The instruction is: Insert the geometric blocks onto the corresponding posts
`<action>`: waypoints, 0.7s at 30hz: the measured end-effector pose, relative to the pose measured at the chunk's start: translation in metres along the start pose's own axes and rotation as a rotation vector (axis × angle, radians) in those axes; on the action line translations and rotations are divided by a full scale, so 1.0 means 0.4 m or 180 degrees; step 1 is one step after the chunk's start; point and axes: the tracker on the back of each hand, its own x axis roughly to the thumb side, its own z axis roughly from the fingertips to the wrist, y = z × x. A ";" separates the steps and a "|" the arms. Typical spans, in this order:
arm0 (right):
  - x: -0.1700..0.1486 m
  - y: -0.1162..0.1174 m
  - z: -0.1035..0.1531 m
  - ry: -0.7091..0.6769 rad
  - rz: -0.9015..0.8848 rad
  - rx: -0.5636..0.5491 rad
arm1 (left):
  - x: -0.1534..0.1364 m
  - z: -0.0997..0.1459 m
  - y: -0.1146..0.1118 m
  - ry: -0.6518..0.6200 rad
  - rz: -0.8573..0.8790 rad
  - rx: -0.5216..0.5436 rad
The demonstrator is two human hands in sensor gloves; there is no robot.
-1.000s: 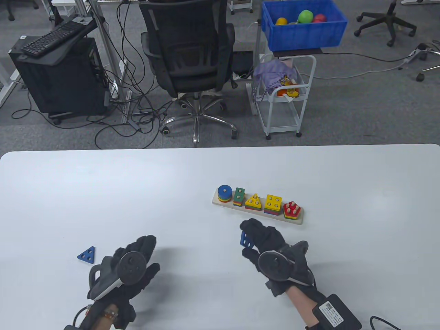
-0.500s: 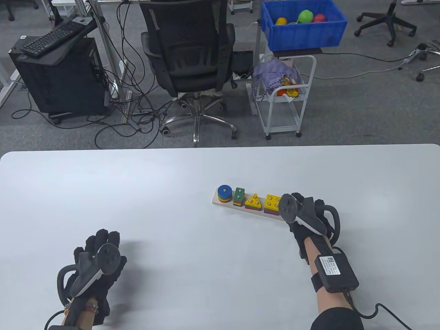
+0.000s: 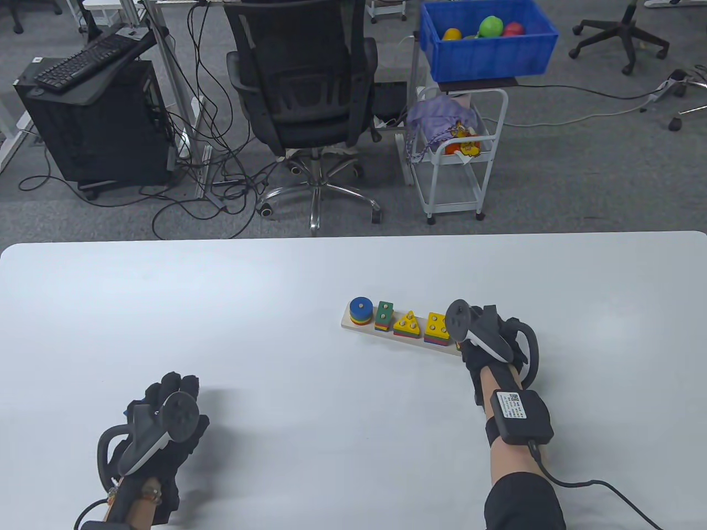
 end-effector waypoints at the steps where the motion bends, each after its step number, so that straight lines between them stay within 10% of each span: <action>1: -0.003 0.006 0.001 -0.0005 -0.0024 0.0044 | -0.004 -0.002 -0.001 0.0013 0.0016 -0.0009; 21: 0.190 -0.020 0.376 -0.1869 0.0090 -0.0200 | -0.223 -0.005 0.034 0.0668 0.1264 0.0168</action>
